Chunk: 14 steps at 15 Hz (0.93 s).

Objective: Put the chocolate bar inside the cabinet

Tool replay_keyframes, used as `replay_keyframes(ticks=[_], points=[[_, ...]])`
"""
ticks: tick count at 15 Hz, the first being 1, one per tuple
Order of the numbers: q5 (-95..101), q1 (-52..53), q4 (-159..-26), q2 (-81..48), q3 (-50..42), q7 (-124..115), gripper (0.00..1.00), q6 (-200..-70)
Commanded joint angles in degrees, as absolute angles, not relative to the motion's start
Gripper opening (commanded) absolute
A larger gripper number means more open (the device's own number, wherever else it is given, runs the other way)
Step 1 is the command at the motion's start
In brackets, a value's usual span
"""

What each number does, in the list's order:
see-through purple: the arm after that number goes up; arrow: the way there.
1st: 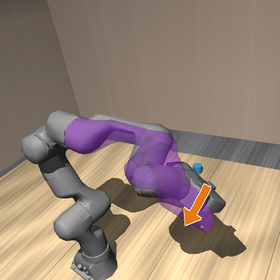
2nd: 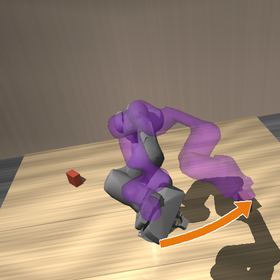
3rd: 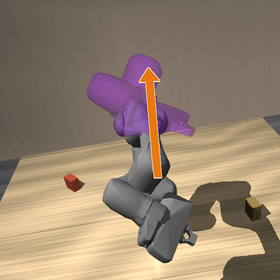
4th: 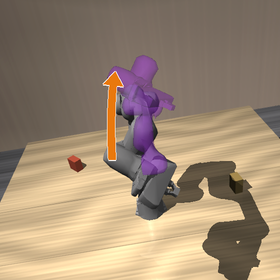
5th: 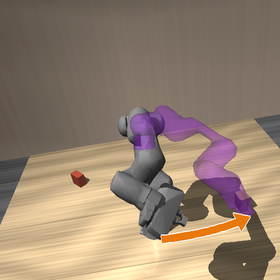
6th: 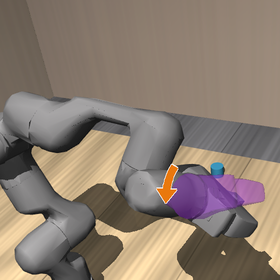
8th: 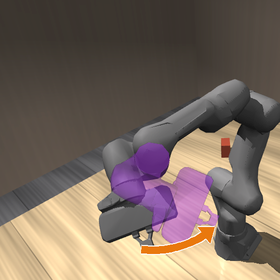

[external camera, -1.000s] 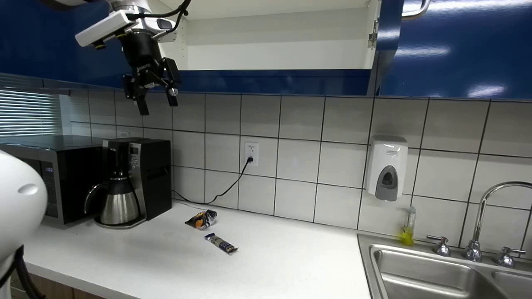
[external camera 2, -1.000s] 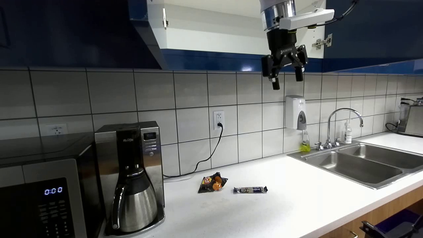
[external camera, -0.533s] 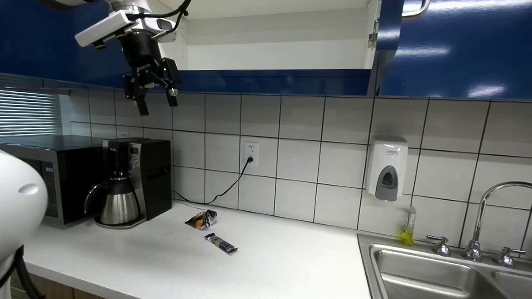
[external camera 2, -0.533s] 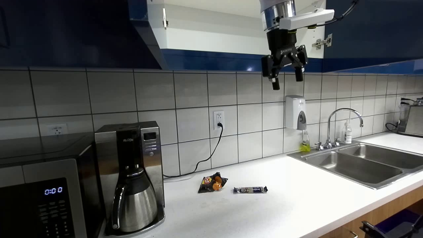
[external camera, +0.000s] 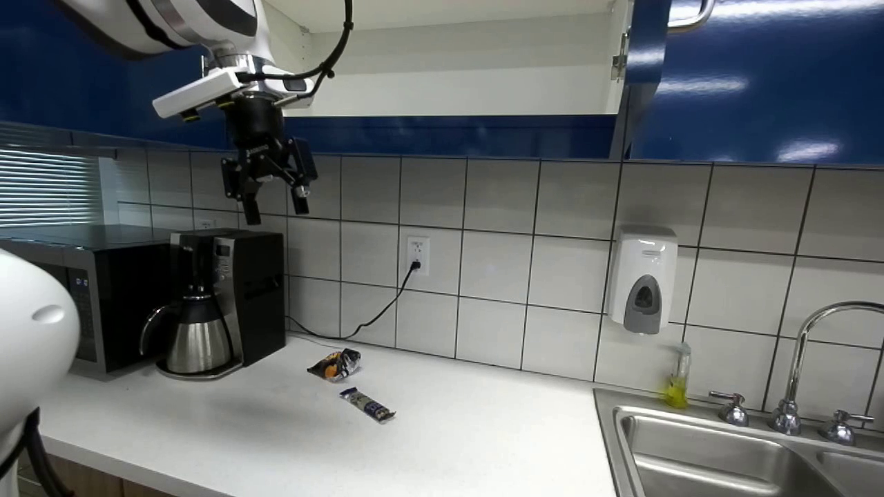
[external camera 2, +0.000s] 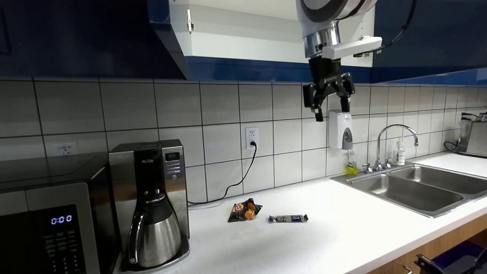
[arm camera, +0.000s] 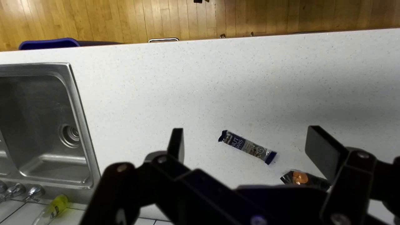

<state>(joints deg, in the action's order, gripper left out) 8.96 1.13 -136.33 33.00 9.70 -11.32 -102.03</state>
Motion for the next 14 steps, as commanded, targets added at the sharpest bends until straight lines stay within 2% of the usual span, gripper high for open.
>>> replay_keyframes(ticks=[1, 14], points=[[10.0, 1.1, -138.7, 31.6, 8.8, -12.6, 1.0, -105.6], [11.5, -2.0, -150.3, 25.7, 6.7, -17.0, 1.0, -119.1]])
